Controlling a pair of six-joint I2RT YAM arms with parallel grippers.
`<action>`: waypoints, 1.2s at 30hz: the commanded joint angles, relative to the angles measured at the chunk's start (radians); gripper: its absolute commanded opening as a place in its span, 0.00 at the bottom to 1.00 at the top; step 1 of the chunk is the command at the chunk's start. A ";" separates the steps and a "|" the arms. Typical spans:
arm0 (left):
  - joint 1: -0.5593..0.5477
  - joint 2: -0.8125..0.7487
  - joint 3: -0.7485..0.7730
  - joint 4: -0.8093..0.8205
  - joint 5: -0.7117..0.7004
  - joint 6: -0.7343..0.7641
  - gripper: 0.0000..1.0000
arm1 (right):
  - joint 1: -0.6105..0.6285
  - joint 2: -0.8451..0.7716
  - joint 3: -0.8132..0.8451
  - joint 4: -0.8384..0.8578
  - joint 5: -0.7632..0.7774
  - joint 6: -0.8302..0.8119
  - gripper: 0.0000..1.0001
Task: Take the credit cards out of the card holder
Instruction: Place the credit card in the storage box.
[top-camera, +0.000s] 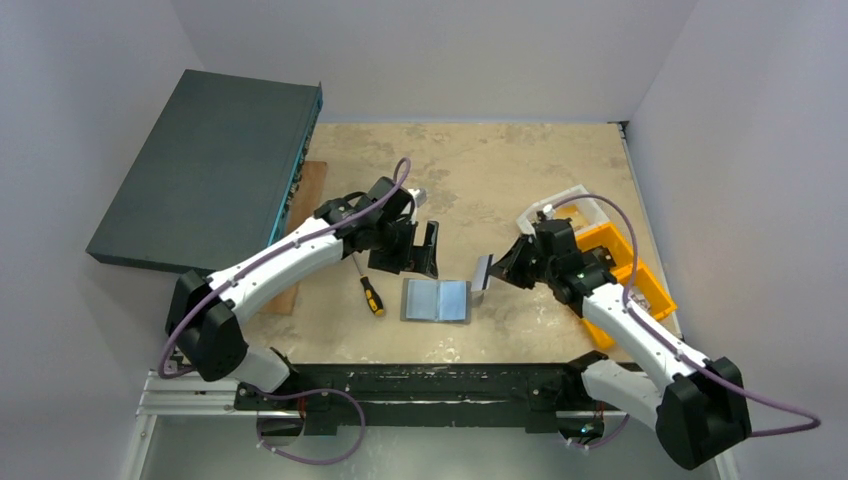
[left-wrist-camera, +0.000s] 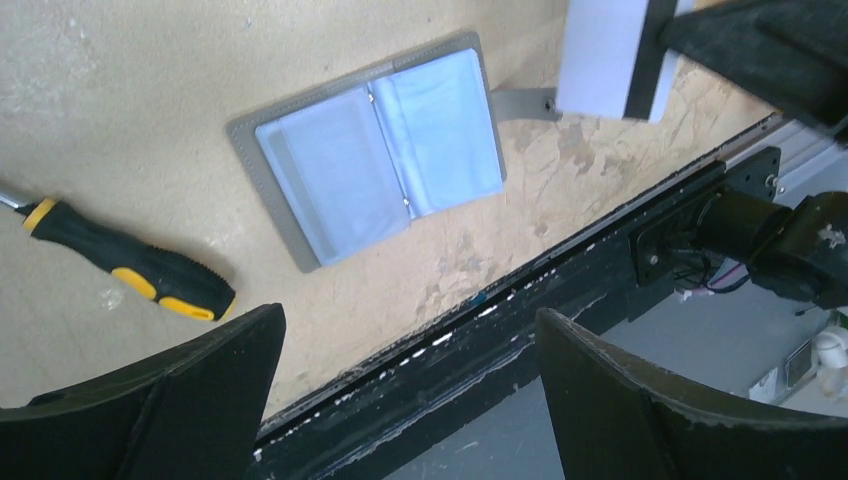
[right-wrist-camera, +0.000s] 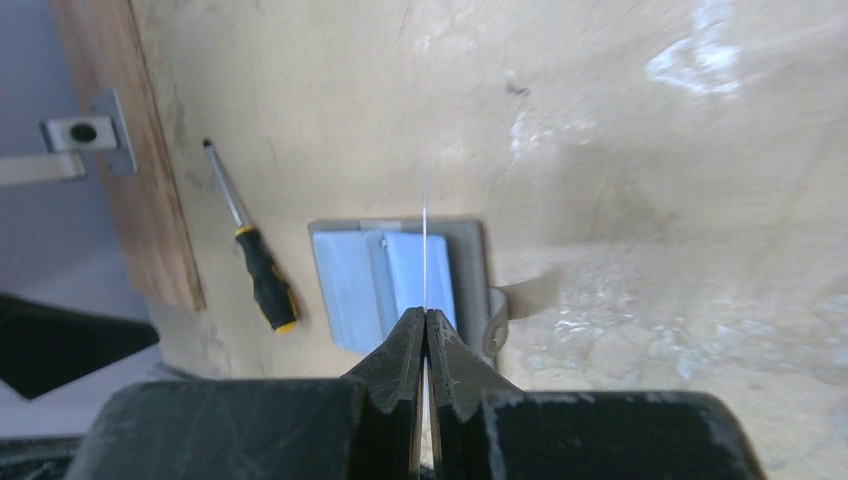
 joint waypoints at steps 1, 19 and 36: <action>0.007 -0.088 -0.018 -0.059 0.004 0.073 0.96 | -0.034 -0.067 0.090 -0.202 0.163 -0.014 0.00; 0.013 -0.194 -0.037 -0.093 0.066 0.162 0.98 | -0.287 -0.070 0.317 -0.675 0.545 -0.037 0.00; 0.013 -0.208 -0.086 -0.054 0.106 0.150 0.98 | -0.555 0.028 0.506 -0.833 0.710 -0.152 0.00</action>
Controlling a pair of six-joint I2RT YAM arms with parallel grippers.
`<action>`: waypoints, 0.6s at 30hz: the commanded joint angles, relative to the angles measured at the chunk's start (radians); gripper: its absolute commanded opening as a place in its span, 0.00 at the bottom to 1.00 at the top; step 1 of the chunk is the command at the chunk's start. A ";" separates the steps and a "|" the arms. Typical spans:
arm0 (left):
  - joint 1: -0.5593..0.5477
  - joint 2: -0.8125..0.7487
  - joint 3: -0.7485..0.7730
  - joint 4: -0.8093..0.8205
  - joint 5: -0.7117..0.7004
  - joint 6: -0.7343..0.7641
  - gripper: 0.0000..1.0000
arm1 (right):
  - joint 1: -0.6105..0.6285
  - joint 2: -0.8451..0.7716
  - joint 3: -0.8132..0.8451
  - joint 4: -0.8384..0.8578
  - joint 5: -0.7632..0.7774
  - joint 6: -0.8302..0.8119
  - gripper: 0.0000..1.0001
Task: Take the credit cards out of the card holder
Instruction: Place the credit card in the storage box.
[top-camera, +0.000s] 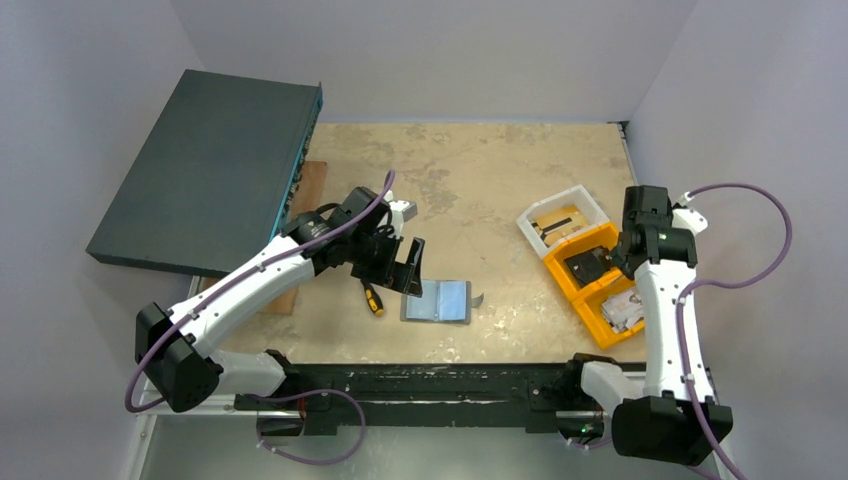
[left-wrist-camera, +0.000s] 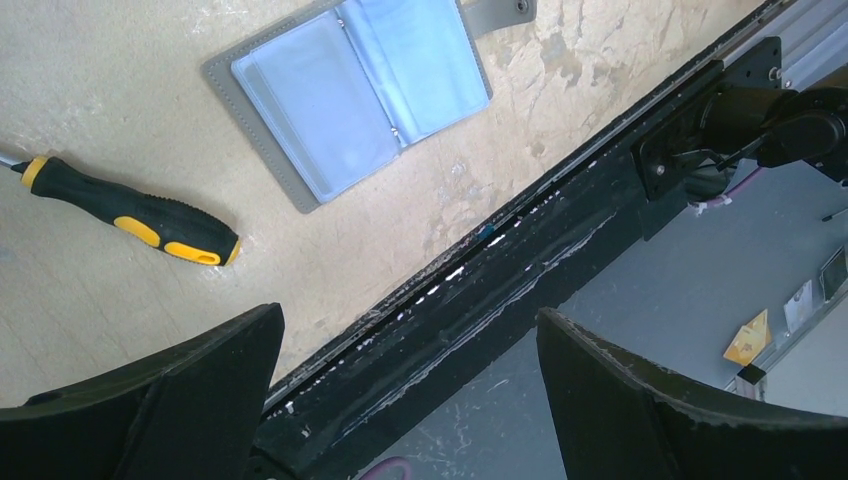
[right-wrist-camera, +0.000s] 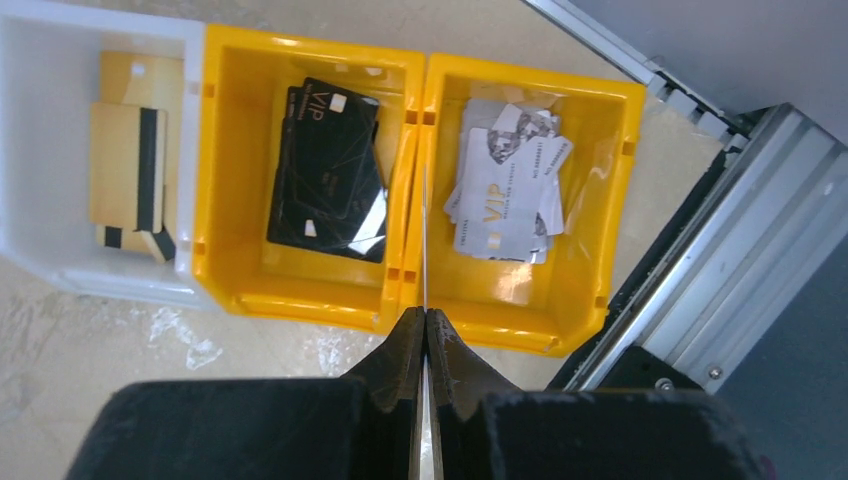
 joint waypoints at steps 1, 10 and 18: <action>0.006 -0.027 -0.009 0.033 0.027 0.010 0.98 | -0.027 0.014 -0.008 -0.014 0.060 -0.028 0.00; 0.004 -0.038 -0.015 0.038 0.030 0.007 0.98 | -0.100 0.138 -0.048 0.040 0.096 -0.040 0.00; 0.000 -0.040 -0.018 0.039 0.033 0.006 0.98 | -0.159 0.216 -0.051 0.065 0.087 -0.051 0.00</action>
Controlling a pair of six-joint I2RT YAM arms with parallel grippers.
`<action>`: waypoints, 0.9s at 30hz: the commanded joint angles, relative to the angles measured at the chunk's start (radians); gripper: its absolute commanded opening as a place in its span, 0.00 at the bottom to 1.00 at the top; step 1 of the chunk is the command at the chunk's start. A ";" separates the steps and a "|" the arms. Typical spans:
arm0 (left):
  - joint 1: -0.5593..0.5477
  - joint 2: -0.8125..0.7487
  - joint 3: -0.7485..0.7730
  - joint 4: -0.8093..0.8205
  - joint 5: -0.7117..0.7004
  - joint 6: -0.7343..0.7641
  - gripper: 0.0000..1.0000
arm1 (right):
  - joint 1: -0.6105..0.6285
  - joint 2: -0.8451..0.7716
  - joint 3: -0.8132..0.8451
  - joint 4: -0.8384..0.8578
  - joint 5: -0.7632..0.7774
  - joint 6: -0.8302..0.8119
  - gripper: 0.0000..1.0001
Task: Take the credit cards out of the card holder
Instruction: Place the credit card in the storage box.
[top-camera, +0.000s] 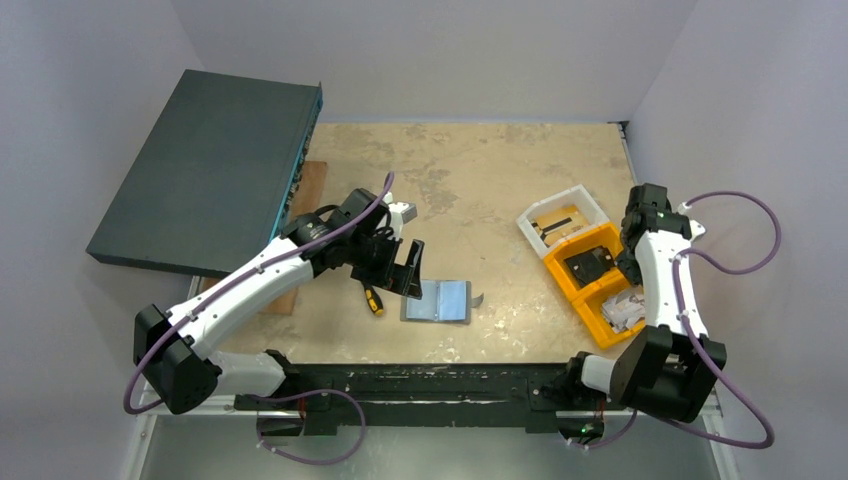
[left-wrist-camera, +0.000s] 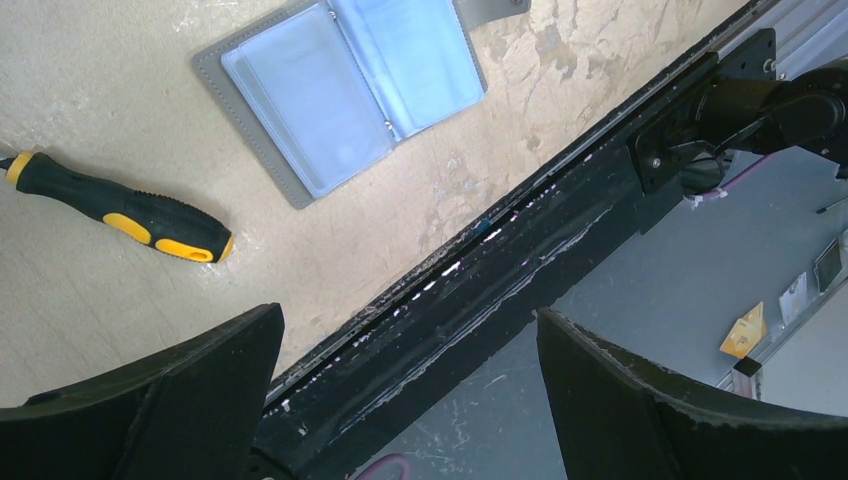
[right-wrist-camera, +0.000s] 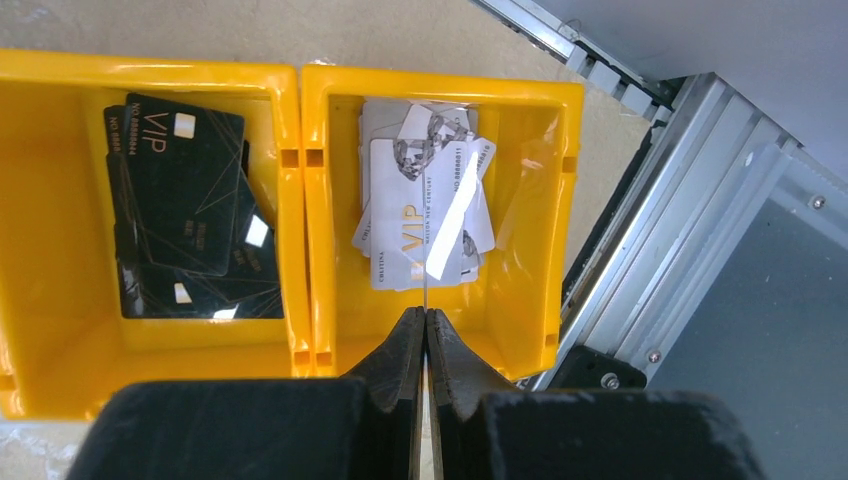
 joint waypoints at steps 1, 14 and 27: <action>0.000 -0.030 -0.003 0.032 0.016 0.006 0.98 | -0.027 0.012 0.008 0.023 0.044 -0.005 0.00; -0.015 -0.055 -0.016 0.035 0.006 0.004 0.99 | -0.040 0.067 0.009 0.011 0.054 0.027 0.00; -0.023 -0.059 -0.032 0.039 0.025 -0.017 0.99 | -0.041 0.131 0.031 -0.069 0.046 0.097 0.00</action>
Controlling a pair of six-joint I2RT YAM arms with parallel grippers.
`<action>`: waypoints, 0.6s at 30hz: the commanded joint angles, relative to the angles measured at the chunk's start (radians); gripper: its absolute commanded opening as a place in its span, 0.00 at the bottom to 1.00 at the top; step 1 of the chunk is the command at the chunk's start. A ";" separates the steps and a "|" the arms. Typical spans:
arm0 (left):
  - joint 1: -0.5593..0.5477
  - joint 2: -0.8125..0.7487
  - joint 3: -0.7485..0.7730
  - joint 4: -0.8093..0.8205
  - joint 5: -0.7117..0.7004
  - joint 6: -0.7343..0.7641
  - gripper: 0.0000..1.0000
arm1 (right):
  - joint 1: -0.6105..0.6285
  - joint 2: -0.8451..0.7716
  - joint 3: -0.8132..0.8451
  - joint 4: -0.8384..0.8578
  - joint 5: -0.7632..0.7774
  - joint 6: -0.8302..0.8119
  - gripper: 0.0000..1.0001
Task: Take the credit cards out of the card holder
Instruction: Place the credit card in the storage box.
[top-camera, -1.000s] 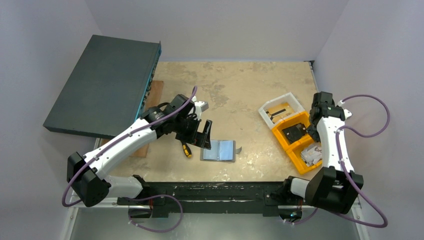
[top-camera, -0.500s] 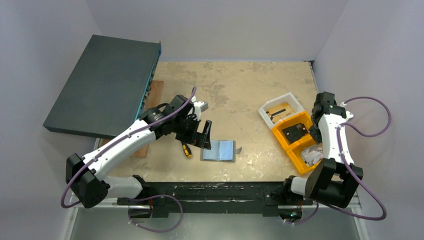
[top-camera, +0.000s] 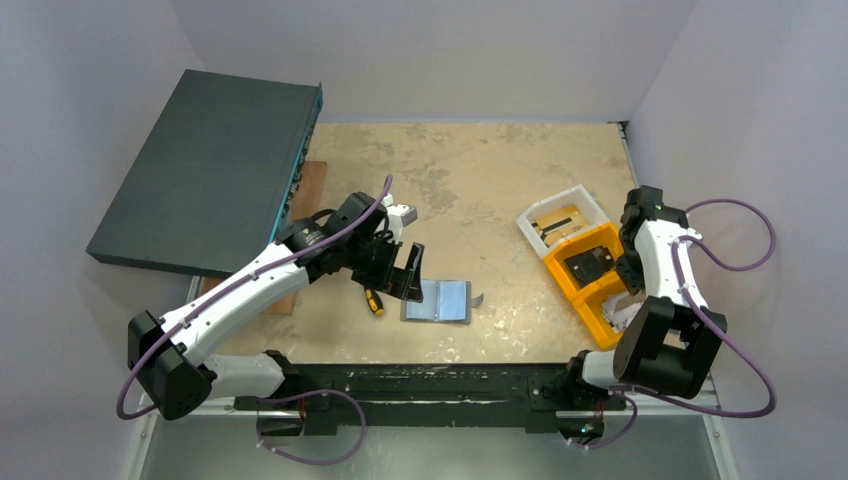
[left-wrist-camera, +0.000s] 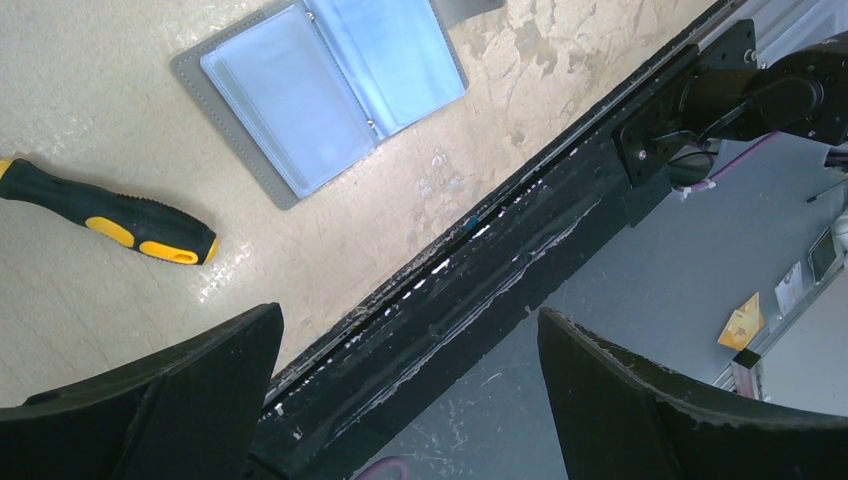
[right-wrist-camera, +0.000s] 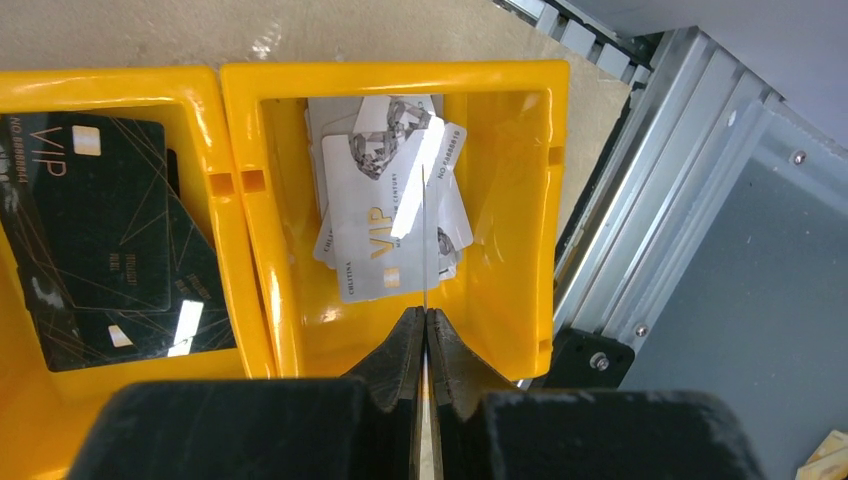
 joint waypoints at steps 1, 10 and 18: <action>-0.003 -0.021 -0.014 0.021 0.014 -0.013 0.99 | -0.007 0.013 0.034 -0.058 0.024 0.052 0.02; -0.002 -0.021 -0.018 0.018 -0.006 -0.011 1.00 | -0.006 -0.046 0.044 -0.086 -0.012 0.028 0.26; -0.002 0.003 -0.017 0.015 -0.028 -0.007 1.00 | 0.014 -0.252 0.036 0.070 -0.258 -0.150 0.40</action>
